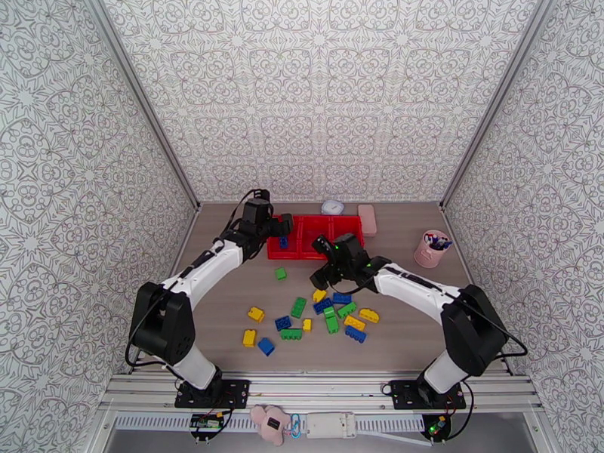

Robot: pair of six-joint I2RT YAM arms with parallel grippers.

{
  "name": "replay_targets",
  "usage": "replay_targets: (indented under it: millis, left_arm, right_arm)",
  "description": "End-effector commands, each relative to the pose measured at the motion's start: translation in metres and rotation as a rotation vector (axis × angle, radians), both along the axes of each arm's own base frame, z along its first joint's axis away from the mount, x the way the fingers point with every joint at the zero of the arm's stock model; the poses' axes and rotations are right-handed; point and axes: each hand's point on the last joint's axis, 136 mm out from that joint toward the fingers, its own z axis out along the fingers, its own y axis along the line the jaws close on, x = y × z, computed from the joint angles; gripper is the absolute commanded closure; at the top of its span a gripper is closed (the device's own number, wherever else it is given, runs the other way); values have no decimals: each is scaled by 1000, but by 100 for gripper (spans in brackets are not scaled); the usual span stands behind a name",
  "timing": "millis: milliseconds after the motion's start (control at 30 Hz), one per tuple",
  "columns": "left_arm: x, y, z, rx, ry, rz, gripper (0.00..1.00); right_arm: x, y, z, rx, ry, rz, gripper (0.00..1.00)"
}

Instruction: Sort the legos into containers by color

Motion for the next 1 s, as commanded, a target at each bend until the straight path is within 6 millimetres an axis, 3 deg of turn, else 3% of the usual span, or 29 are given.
replay_targets:
  millis: [0, 167, 333, 567, 833, 967]
  left_arm:
    - [0, 9, -3, -21, 6, 11, 2]
    - [0, 14, -7, -19, 17, 21, 2]
    - [1, 14, -12, -13, 30, 17, 2]
    - [0, 14, -18, -6, 45, 10, 1]
    - [-2, 10, -18, -16, 46, 0, 1]
    - [-3, 9, -16, -15, 40, -9, 1]
  right_arm:
    - [-18, -5, -27, -149, 108, 0, 1]
    - [-28, 10, -47, -196, 181, 29, 1]
    - [-32, 18, -67, -251, 235, 53, 8]
    - [-28, 19, -78, -286, 244, 52, 28]
    - [-29, 19, -90, -304, 270, 58, 41]
    - [-28, 18, -86, -303, 257, 56, 53]
